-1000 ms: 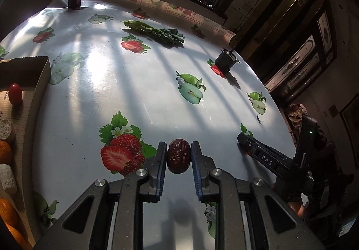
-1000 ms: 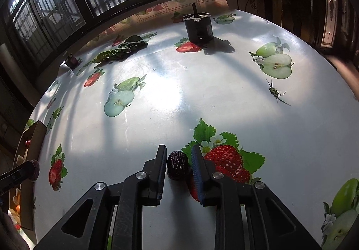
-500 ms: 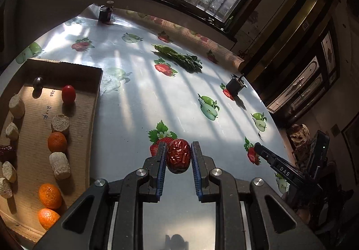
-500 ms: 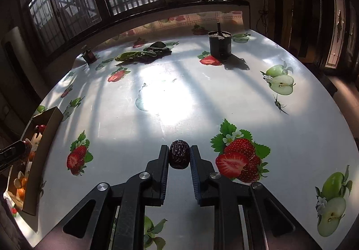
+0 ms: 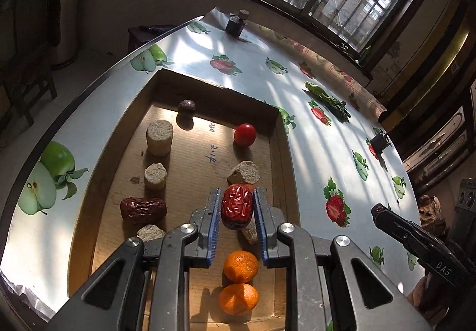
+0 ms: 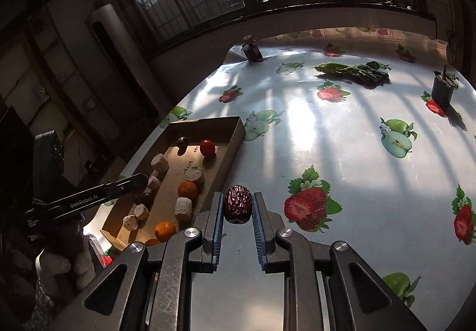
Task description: Organize fruits
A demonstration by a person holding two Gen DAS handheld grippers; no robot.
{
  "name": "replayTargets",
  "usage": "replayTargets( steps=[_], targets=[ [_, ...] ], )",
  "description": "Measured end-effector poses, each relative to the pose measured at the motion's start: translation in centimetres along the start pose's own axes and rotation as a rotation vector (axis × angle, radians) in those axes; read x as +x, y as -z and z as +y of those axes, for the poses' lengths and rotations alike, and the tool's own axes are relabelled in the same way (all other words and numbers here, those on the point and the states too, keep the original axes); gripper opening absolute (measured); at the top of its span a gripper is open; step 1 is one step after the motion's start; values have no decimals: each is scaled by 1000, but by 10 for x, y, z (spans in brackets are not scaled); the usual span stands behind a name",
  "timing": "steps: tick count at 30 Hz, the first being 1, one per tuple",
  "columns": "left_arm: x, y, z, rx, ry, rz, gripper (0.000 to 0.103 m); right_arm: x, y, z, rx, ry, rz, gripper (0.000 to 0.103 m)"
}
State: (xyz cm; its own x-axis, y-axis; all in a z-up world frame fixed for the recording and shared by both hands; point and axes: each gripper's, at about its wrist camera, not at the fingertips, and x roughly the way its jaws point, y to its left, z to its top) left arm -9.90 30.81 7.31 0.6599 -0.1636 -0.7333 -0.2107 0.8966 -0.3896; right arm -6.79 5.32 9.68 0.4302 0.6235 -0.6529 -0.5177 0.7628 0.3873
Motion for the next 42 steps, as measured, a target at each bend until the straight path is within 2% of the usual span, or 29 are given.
replayTargets(
  steps=[4,9,12,18,21,25,29,30,34,37,40,42],
  targets=[
    [7,-5,20,-23,-32,14,21,43,0,30,-15,-76,74,21],
    [25,-6,28,-15,-52,53,21,83,6,54,-43,-89,143,21],
    [36,-7,29,-7,-75,64,21,100,9,63,-75,-53,162,21],
    [45,-4,30,-21,-87,69,21,116,16,74,-181,106,131,21],
    [36,-4,30,-32,-88,44,32,120,13,71,-180,128,125,25],
    [10,-4,27,-34,-105,-24,46,109,11,63,-135,103,90,48],
    [-21,1,16,-17,-142,-106,55,81,10,54,-95,115,26,49],
    [-30,5,12,-10,-153,-138,62,71,11,49,-75,126,5,50],
    [-56,24,-15,53,-303,-271,82,34,21,22,15,153,-93,65],
    [-72,36,-38,97,-384,-371,95,14,34,0,81,192,-134,65],
    [-87,46,-60,135,-431,-468,99,-3,46,-17,151,214,-174,65],
    [-96,54,-76,166,-428,-504,100,-15,56,-24,187,224,-200,65]
  ],
)
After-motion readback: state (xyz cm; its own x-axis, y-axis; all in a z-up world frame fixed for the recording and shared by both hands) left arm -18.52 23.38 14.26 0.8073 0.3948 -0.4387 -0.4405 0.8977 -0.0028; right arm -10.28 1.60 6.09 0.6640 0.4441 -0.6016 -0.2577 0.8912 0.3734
